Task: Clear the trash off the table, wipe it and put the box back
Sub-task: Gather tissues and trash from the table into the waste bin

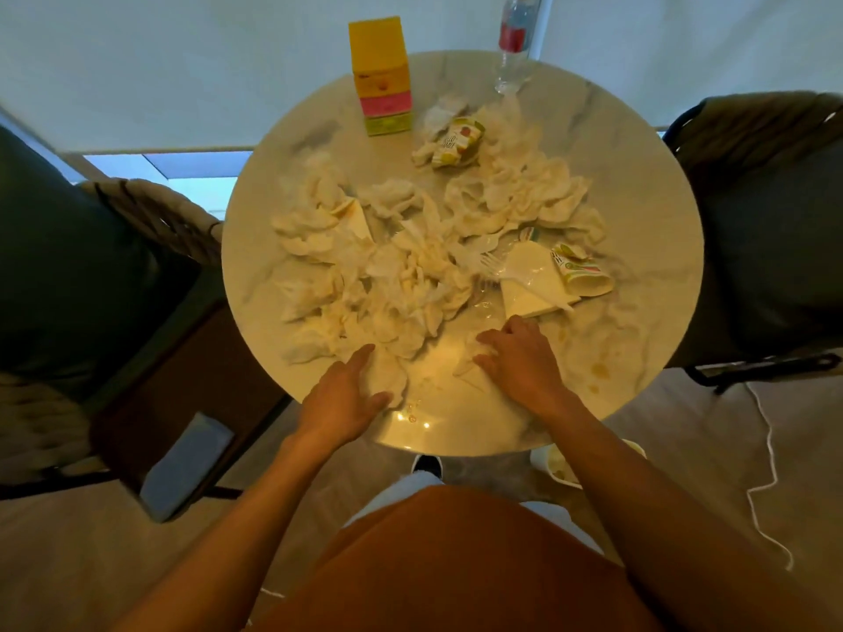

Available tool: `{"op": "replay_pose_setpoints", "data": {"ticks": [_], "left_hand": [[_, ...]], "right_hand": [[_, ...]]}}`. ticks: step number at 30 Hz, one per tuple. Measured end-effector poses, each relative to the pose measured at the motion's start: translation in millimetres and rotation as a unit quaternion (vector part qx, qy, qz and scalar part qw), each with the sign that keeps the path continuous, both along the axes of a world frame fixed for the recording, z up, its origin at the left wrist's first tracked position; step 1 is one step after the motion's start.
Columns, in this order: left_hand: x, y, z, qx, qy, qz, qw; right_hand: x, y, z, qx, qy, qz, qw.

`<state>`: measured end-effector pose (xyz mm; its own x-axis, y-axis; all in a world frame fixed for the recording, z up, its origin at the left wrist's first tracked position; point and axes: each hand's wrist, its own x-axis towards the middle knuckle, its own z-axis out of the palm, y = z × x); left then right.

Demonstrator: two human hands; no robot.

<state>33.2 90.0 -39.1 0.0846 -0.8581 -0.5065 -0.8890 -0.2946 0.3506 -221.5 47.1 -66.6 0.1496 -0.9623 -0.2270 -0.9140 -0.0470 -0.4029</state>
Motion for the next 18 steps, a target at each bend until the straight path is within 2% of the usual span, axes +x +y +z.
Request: {"op": "replay_pose_setpoints", "data": {"ticks": [3, 6, 10, 13, 16, 18], "left_hand": [[0, -2, -5, -0.027, -0.016, -0.029, 0.999], [-1, 0, -6, -0.081, 0.015, 0.003, 0.997], [-13, 4, 15, -0.156, 0.129, 0.091, 0.975], [-29, 9, 36, -0.138, 0.229, 0.149, 0.952], [-50, 15, 47, -0.117, 0.296, 0.138, 0.938], [-70, 20, 55, -0.111, 0.329, 0.136, 0.928]], "right_hand": [[3, -1, 1, 0.014, -0.056, -0.018, 0.998], [5, -1, 8, 0.000, -0.134, -0.054, 0.990], [-2, 3, 26, -0.032, -0.271, -0.124, 0.954], [-15, 8, 40, -0.034, -0.356, -0.161, 0.920], [-37, 22, 50, -0.022, -0.403, -0.185, 0.896], [-59, 35, 50, -0.012, -0.401, -0.191, 0.896]]}}
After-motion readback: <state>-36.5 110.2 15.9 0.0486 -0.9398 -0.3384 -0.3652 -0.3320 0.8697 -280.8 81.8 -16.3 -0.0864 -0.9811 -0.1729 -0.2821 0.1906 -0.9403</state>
